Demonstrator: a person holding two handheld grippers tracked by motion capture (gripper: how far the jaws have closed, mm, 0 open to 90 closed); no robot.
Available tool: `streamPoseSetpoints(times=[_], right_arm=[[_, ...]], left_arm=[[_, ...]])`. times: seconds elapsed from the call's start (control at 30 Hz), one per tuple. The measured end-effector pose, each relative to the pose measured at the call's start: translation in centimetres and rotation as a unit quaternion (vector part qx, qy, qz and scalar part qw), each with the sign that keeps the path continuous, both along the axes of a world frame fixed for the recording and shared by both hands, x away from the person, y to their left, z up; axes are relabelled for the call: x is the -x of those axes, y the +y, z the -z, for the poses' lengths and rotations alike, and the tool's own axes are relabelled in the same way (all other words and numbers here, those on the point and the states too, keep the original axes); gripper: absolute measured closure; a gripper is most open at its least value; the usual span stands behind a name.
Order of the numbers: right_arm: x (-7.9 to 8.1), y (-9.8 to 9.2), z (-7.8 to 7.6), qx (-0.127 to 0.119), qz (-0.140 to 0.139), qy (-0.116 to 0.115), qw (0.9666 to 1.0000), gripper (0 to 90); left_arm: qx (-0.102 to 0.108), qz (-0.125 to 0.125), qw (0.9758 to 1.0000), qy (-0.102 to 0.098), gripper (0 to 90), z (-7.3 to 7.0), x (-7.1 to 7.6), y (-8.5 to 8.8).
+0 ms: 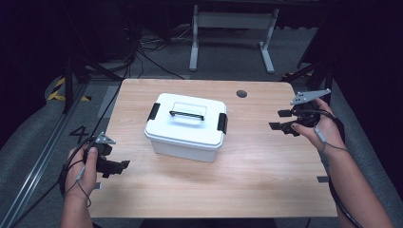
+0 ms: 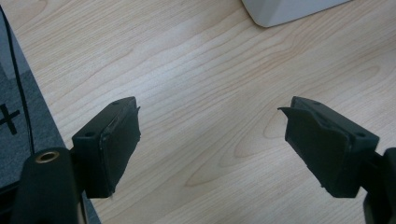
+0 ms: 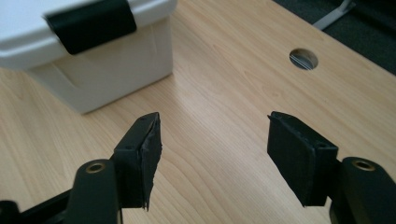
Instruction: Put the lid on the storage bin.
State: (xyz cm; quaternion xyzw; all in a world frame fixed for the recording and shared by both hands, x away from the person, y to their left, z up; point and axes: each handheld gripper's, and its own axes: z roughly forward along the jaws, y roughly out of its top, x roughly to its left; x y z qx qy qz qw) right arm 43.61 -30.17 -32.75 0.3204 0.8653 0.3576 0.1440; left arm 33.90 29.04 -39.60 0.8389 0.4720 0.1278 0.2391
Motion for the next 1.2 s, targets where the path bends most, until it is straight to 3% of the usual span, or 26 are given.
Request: streamPoseSetpoints(times=[0.37,0.47,0.87,1.07,1.13,1.2], right_arm=[[0.3,-1.2,5.3,-0.004,0.02,0.02,0.9996,35.1],[0.5,-1.2,6.4,0.008,0.024,0.026,0.9993,34.4],[1.2,-1.5,9.5,-0.013,0.034,0.049,0.9981,34.2],[1.3,-1.7,11.2,0.027,0.04,0.061,0.997,34.2],[1.2,-1.9,11.6,0.038,0.04,0.08,0.9952,34.0],[1.2,-2.1,11.9,0.055,0.042,0.082,0.9942,34.0]], left_arm=[[0.004,0.001,1.0,0.001,18.5,0.4,-0.1,-0.4],[0.003,0.004,1.0,0.002,18.6,0.4,-0.2,-0.4],[0.006,0.001,1.0,0.001,18.4,0.3,-0.1,-0.4],[0.001,0.004,1.0,0.0,18.4,0.3,-0.1,-0.4],[0.001,0.004,1.0,0.002,18.3,0.4,-0.1,-0.5],[-0.004,0.006,1.0,0.004,18.2,0.4,-0.2,-0.5]])
